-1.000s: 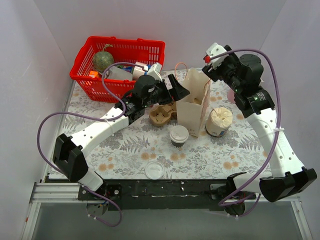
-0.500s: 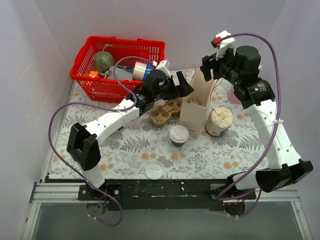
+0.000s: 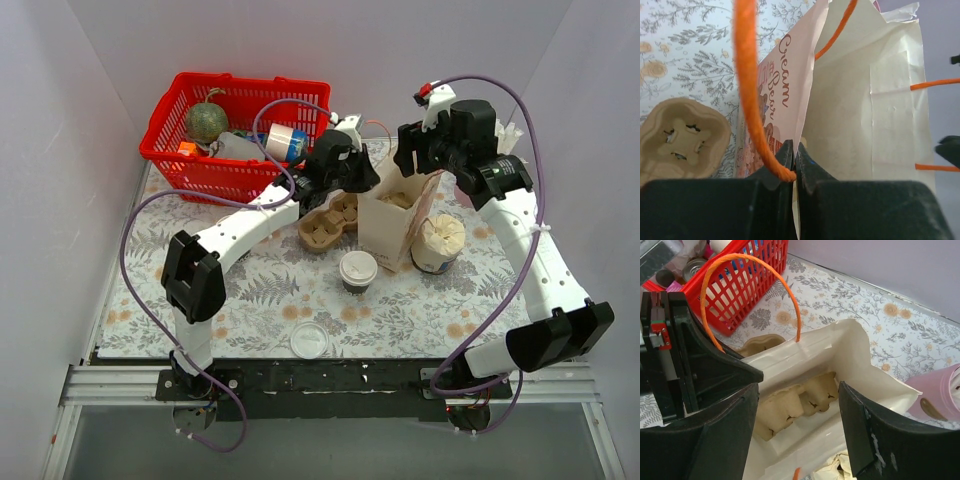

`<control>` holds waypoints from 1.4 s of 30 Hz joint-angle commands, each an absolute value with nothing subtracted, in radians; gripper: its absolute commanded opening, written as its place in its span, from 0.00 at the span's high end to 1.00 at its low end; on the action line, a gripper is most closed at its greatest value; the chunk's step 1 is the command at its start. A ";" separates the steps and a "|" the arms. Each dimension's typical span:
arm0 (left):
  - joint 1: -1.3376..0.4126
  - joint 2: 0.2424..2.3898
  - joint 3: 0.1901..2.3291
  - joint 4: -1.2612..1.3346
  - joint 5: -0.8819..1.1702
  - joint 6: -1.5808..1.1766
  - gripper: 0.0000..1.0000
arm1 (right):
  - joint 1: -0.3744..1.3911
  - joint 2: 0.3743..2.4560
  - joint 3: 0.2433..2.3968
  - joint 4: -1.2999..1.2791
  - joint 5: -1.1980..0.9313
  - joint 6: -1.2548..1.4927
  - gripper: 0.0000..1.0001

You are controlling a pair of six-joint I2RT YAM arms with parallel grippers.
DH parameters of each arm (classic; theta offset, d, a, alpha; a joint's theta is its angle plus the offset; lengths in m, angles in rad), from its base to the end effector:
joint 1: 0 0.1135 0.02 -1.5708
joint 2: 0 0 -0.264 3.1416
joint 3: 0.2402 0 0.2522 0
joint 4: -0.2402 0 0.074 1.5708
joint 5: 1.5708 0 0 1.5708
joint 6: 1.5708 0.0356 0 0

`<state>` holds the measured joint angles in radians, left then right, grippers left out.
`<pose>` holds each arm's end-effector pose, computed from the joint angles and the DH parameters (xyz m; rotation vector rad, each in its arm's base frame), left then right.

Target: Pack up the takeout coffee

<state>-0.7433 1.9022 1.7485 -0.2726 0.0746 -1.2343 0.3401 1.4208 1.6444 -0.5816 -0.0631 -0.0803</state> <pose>0.3346 -0.3111 0.3396 -0.4971 2.2079 -1.2639 0.2903 0.1051 0.4490 -0.4451 1.8832 0.2344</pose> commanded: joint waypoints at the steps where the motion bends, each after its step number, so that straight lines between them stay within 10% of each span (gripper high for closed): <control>1: -0.795 1.878 1.830 -0.255 0.014 -1.060 1.00 | 0.330 1.378 1.637 -0.575 -0.084 -0.008 0.28; 23: -0.917 1.758 1.545 0.219 -0.107 -0.571 1.00 | 0.311 0.859 0.904 -0.163 0.066 0.144 0.27; 42: -1.114 1.779 1.571 0.360 -0.448 -0.552 1.00 | 0.291 0.965 0.931 -0.253 -0.008 0.511 0.27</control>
<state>-1.0977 1.8000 1.4998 0.2810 -0.3553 -0.5392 0.2947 0.9981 0.9363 -0.3382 -0.0250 0.4313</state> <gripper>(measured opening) 0.018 0.732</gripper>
